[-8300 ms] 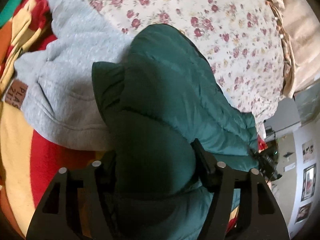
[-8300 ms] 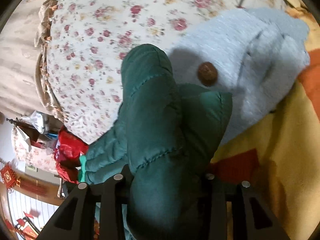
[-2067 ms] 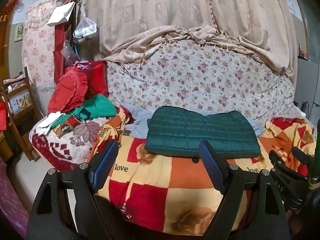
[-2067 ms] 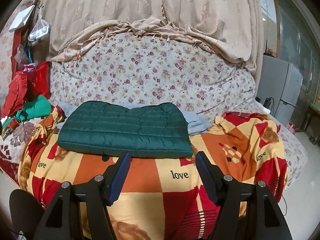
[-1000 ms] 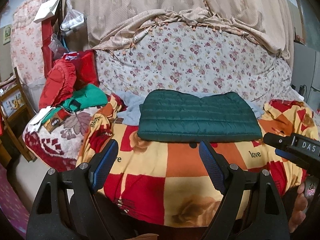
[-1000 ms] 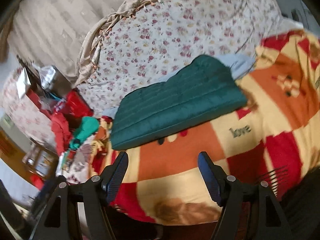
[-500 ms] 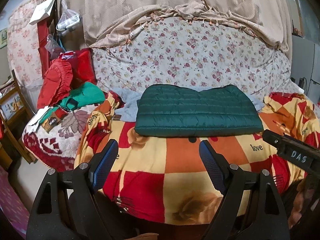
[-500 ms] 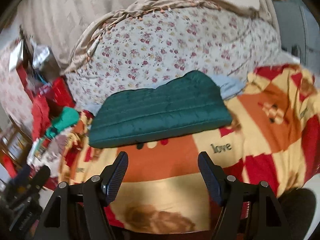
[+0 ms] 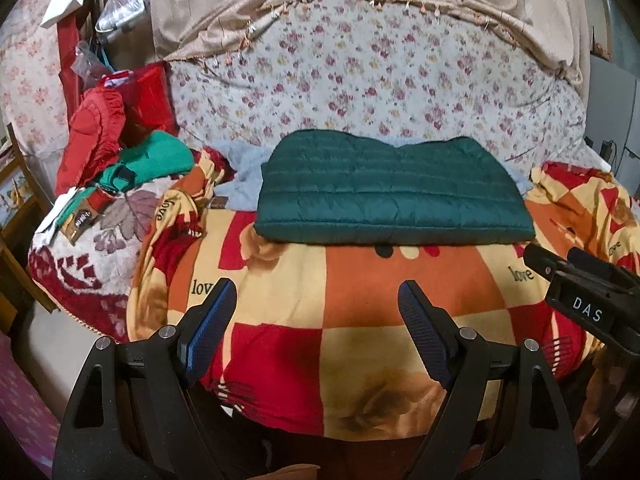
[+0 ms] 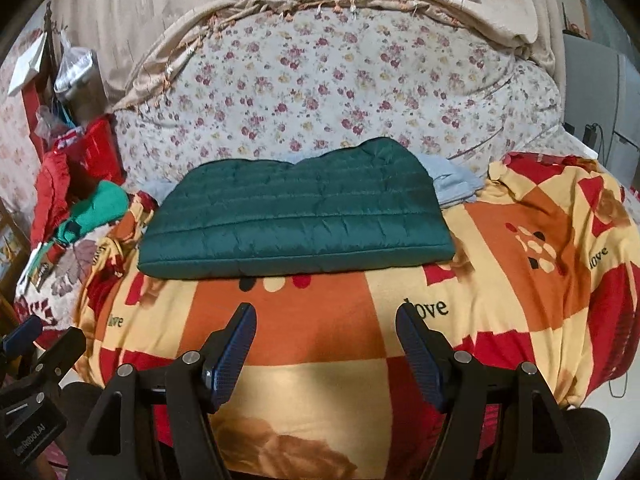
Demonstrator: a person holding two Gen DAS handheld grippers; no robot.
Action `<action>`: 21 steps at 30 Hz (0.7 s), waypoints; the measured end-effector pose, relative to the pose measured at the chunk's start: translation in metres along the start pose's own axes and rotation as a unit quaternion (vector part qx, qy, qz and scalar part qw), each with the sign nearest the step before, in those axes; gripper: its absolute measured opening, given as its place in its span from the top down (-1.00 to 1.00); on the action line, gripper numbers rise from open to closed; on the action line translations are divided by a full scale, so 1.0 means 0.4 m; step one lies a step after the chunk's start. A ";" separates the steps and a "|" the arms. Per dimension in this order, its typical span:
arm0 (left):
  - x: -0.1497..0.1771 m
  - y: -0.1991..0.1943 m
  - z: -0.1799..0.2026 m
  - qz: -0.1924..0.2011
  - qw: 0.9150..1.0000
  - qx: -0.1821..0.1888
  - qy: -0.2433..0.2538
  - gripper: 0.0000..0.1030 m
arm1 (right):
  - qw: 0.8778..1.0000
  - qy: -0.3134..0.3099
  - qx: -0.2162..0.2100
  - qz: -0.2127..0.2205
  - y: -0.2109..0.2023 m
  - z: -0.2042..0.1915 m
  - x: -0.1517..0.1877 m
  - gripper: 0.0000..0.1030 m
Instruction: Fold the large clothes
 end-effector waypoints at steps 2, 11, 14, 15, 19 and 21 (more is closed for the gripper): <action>0.000 0.021 0.001 -0.007 1.000 0.000 0.000 -0.62 | 1.000 -0.004 0.002 -0.006 0.023 -0.001 -0.002 -0.36; -0.005 0.153 0.011 -0.055 0.998 0.007 -0.001 -0.61 | 0.999 -0.004 0.008 -0.037 0.148 0.001 -0.016 -0.36; -0.012 0.187 0.011 -0.064 0.998 0.003 0.000 -0.61 | 0.999 0.002 0.011 -0.046 0.183 0.009 -0.021 -0.36; -0.016 0.200 0.011 -0.066 0.998 0.002 0.000 -0.61 | 0.999 0.004 0.013 -0.048 0.193 0.013 -0.024 -0.36; -0.035 0.234 0.010 -0.063 0.998 -0.003 0.004 -0.61 | 0.999 0.006 0.023 -0.047 0.221 0.032 -0.033 -0.36; -0.043 0.248 0.012 -0.062 0.998 -0.004 0.006 -0.61 | 0.998 0.006 0.029 -0.049 0.235 0.041 -0.037 -0.36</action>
Point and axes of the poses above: each gripper's, at about its wrist camera, not at the fingertips, and y roughly the way its jaws point, z to its right, x to its underside, the point moved 10 cm from there along y, roughly the way its jaws point, and after that the axes turned 1 degree about x, right-handed, at the moved point
